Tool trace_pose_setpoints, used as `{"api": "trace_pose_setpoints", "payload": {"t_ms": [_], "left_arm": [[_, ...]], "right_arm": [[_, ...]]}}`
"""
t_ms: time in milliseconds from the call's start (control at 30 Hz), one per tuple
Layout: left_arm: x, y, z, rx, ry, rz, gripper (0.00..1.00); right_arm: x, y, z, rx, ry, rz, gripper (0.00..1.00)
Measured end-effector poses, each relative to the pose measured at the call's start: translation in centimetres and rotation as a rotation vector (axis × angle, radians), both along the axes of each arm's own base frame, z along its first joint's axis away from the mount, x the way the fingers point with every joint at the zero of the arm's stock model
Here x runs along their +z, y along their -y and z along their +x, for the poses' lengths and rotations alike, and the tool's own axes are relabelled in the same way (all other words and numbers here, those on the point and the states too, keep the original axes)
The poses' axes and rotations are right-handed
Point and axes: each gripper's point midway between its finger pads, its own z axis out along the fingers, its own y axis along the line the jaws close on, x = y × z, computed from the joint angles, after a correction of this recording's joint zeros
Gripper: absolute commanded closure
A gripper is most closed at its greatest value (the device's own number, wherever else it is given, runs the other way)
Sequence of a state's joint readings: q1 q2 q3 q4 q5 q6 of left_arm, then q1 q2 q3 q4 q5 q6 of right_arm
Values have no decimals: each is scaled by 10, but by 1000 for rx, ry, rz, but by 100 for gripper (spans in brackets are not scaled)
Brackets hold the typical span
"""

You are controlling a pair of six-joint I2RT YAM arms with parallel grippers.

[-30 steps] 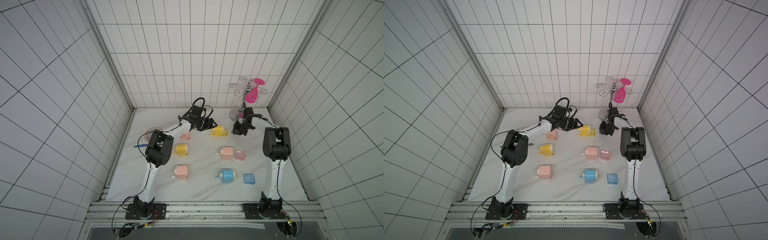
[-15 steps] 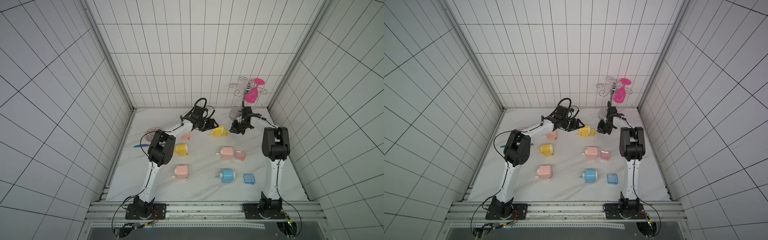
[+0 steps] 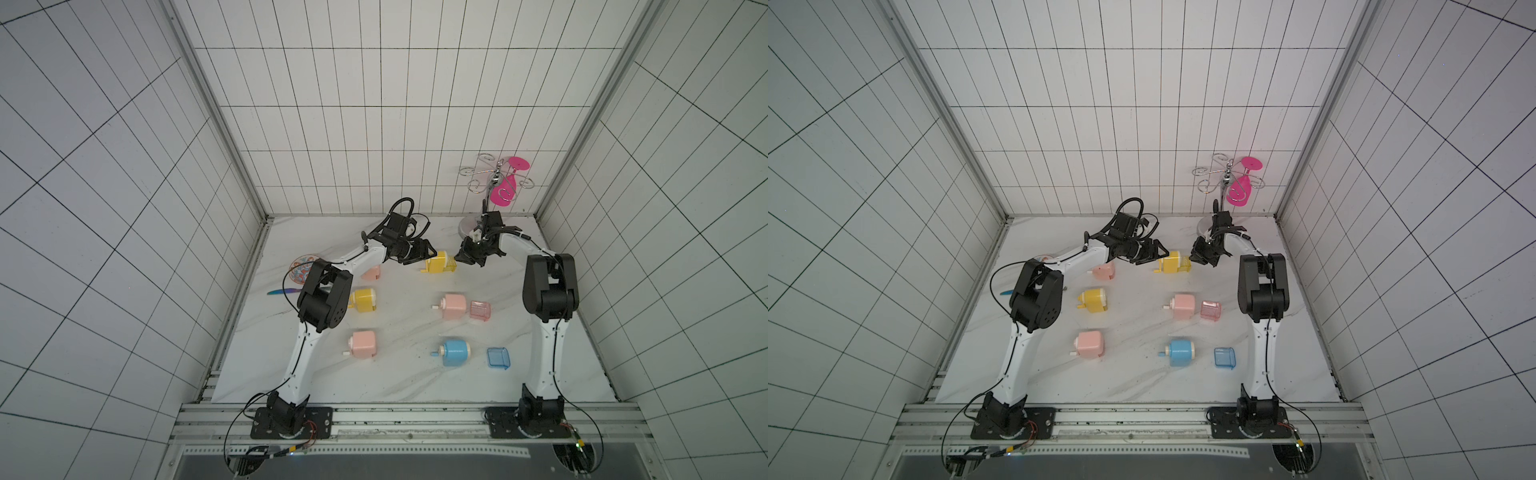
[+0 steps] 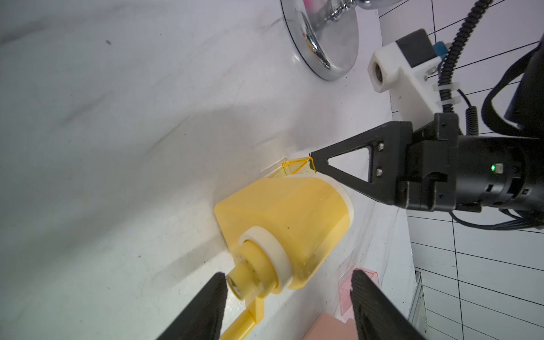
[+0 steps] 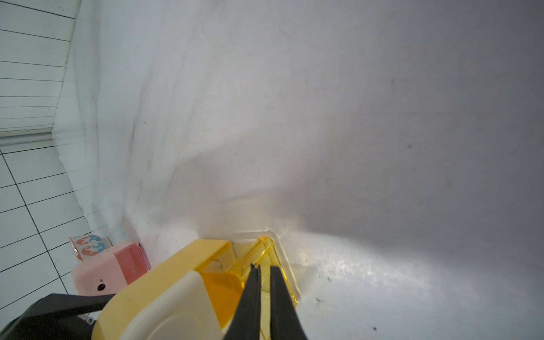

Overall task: Put the tray back into the pencil sharpener
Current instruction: Close the container of the pencil sharpener.

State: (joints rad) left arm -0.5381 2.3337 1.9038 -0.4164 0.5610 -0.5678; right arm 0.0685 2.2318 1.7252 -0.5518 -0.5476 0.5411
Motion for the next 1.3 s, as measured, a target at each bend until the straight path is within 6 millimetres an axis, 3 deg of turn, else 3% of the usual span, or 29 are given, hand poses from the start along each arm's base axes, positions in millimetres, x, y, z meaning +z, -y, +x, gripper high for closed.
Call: {"api": "trace_pose_setpoints", "payload": {"t_ms": [767, 1000, 1300], "left_arm": [[-2, 2, -2, -10, -10, 3, 30], [-4, 1, -4, -12, -18, 10, 30], [0, 2, -3, -13, -13, 7, 30]], "right_arm": [[3, -15, 0, 1, 5, 109, 91], [4, -4, 0, -54, 18, 125, 84], [6, 7, 5, -92, 28, 124, 92]]}}
